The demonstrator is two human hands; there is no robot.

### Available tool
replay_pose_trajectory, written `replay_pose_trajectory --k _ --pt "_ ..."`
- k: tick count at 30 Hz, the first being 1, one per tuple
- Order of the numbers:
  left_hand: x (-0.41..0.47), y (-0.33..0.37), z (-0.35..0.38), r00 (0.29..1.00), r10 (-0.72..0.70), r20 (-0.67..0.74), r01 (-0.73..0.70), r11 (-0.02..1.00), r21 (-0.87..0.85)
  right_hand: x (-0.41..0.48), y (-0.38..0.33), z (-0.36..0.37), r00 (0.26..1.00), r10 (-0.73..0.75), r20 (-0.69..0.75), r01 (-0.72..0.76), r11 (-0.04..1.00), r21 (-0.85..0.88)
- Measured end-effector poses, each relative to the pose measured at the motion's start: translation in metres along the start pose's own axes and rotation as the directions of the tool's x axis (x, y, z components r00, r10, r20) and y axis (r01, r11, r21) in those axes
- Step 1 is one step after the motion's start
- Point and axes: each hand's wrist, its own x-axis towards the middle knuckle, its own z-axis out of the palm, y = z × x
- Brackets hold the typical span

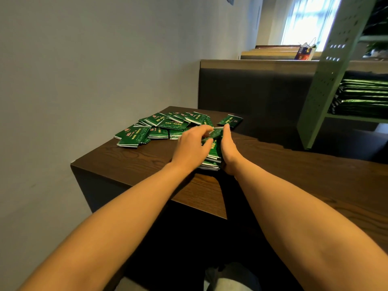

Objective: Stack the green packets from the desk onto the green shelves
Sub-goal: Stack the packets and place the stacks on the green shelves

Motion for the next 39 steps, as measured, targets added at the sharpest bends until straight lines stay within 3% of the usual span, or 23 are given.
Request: replay_pose_trajectory --k 4,11,15,18,21,25,28,30,39 --pt "-0.012 0.001 0.011 0.994 -0.040 0.098 0.051 0.992 -0.113 0.030 0.015 -0.006 0.992 0.082 0.099 -0.086 0.996 0.037" --pt "-0.015 -0.010 0.004 1.000 -0.003 0.000 0.003 0.985 -0.174 0.030 0.007 -0.006 0.986 0.078 0.147 -0.058 0.989 -0.135" --pt "-0.016 -0.031 -0.007 0.983 -0.075 -0.167 0.034 0.970 -0.239 0.033 0.002 0.004 0.987 0.064 0.150 -0.065 0.998 0.006" --pt "-0.012 -0.067 -0.017 0.960 -0.202 -0.196 0.173 0.973 -0.155 0.032 0.003 0.020 0.992 0.036 0.125 -0.040 0.999 0.030" --pt "-0.007 -0.106 -0.032 0.917 -0.339 -0.210 0.354 0.934 0.037 0.034 0.010 0.032 0.996 -0.010 0.093 0.012 1.000 -0.020" --pt "-0.007 -0.155 -0.047 0.805 -0.543 -0.240 0.593 0.716 0.369 0.039 0.016 0.033 0.993 -0.101 0.065 0.109 0.986 -0.127" --pt "0.000 -0.169 -0.046 0.637 -0.749 -0.184 0.748 0.541 0.385 0.042 0.013 0.030 0.995 -0.059 0.086 0.072 0.984 -0.160" --pt "0.005 -0.173 -0.041 0.583 -0.800 -0.143 0.767 0.483 0.423 0.043 0.013 0.030 0.993 -0.032 0.110 0.050 0.986 -0.161" --pt "0.004 -0.175 -0.043 0.562 -0.776 -0.286 0.826 0.510 0.239 0.056 0.021 0.024 0.983 0.013 0.184 -0.004 0.999 -0.048"
